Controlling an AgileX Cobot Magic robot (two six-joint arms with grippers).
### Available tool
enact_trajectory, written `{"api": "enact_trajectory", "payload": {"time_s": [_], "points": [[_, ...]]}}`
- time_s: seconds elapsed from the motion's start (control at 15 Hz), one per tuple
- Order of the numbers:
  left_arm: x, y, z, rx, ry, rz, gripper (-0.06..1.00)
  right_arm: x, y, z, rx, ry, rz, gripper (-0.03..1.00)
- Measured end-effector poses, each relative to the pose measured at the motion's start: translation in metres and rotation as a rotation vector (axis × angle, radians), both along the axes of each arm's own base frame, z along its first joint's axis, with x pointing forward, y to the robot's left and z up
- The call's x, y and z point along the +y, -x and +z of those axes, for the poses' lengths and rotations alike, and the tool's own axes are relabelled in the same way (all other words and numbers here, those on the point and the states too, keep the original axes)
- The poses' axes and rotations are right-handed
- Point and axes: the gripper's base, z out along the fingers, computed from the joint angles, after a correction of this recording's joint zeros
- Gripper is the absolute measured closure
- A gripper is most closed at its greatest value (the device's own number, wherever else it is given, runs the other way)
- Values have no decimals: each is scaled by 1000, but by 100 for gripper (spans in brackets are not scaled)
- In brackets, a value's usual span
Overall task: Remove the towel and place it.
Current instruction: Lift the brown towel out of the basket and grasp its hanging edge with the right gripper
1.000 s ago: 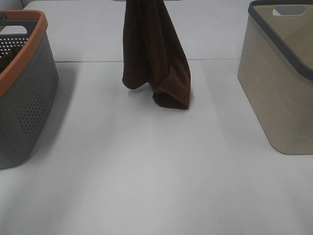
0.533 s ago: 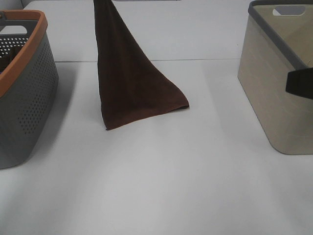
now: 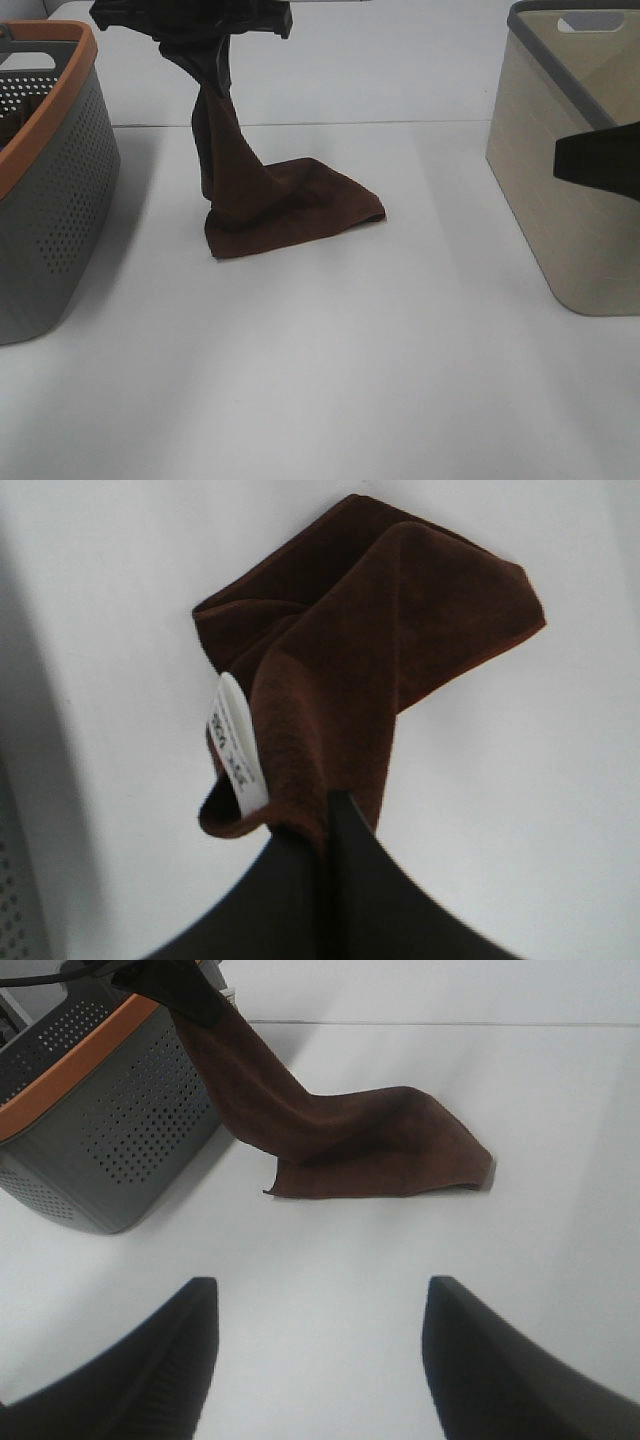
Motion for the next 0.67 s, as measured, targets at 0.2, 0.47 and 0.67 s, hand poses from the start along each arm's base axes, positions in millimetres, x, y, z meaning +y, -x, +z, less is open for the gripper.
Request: {"api": "enact_trajectory", "payload": {"time_s": [0.2,0.47,0.67], "points": [[-12,1,3,12,152,3,94,7,-7,-1,-62,39,46,39],[-26,0,10,-3,324,3,94,42,-22,-8,-190,163,107,39],[-33,0,14,1,415,0,94,91,-30,-22,-305,295,165,40]]}}
